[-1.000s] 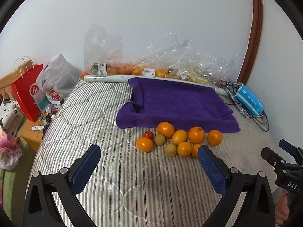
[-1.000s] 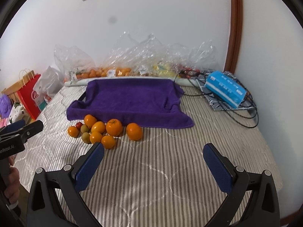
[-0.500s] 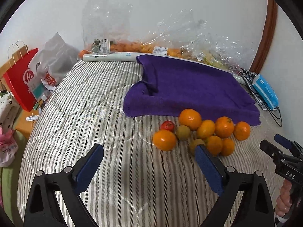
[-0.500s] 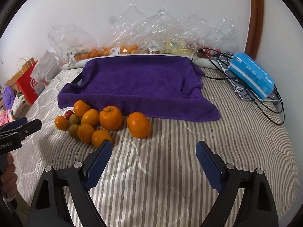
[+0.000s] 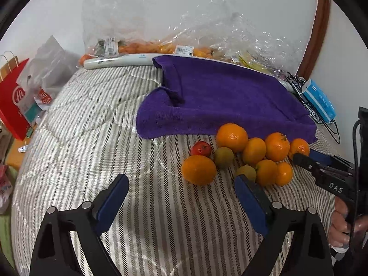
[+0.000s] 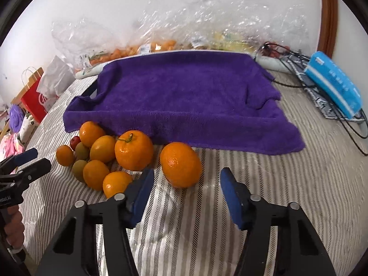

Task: Organize fruits
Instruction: 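Move the right tool to a large orange while the left tool approaches a small orange, then close the right tool on the large orange while the left tool closes on the small orange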

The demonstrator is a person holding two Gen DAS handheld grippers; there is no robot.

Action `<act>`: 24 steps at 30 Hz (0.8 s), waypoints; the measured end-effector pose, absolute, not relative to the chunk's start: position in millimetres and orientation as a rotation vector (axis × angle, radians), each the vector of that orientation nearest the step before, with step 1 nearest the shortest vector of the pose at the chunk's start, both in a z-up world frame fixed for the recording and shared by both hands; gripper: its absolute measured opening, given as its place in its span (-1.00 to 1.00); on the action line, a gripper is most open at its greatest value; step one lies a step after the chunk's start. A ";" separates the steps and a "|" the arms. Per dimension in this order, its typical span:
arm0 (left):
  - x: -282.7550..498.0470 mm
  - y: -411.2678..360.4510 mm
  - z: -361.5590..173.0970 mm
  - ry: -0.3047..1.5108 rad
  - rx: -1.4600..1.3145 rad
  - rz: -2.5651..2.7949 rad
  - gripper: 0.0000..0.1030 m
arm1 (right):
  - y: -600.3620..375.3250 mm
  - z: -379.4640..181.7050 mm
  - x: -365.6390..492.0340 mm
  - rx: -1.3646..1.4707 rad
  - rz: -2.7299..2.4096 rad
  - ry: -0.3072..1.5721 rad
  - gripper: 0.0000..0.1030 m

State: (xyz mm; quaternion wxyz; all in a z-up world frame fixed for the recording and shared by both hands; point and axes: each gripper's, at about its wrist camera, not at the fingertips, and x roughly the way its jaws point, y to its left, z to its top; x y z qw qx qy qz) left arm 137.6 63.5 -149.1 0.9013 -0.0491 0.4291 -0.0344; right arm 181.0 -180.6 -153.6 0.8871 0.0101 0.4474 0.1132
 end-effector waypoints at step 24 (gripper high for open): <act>157.5 58.6 -169.5 0.869 -0.093 -0.162 -0.16 | -166.2 -164.2 195.3 -0.032 0.268 0.901 -0.25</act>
